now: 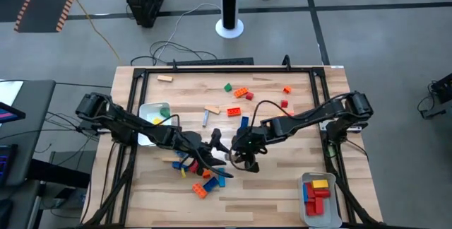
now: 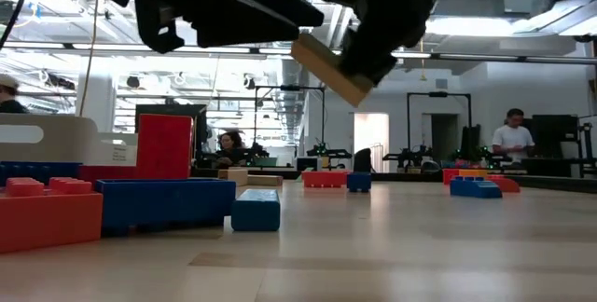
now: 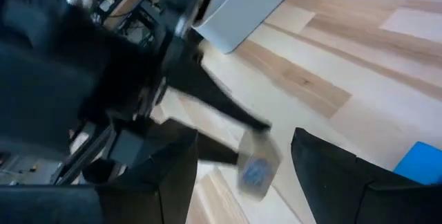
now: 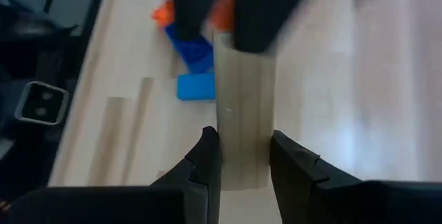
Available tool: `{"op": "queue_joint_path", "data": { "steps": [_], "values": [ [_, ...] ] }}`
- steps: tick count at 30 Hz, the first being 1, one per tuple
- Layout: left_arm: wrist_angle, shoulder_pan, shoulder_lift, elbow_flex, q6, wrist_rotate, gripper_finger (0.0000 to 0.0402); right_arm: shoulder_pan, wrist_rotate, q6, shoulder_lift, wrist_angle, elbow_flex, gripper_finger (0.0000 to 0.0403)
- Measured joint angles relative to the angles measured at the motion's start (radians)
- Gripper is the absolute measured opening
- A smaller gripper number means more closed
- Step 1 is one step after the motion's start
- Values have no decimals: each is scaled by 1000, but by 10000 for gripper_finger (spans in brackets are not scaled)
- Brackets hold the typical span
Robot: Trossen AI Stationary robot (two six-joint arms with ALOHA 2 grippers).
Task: Sort blocks by size
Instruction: Put the brown large block into the gray bin
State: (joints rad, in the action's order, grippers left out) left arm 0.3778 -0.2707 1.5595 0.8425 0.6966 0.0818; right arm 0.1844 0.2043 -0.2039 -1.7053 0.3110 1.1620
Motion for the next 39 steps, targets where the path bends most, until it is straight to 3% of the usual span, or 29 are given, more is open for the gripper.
{"op": "queue_joint_path", "data": {
  "steps": [14, 18, 25, 30, 34, 39],
  "values": [
    [-24, -7, 0, 0, 44, 3, 208, -1, 38, -5, 3, -45, 25, 118],
    [-27, -7, 0, 0, 44, 4, 167, -2, 56, -6, 3, -74, 25, 118],
    [-38, -7, 0, 0, 46, 1, 59, -8, 64, -7, 3, -89, 25, 119],
    [-77, -6, -2, 0, -19, 5, 49, -17, 62, -8, 8, -52, 25, 203],
    [-219, -7, -54, -1, -85, 53, 49, -34, 56, -12, 52, 97, 25, 263],
    [-504, -10, -184, -1, -263, 155, 49, -11, -138, -24, 116, 321, 24, 278]
  ]
}}
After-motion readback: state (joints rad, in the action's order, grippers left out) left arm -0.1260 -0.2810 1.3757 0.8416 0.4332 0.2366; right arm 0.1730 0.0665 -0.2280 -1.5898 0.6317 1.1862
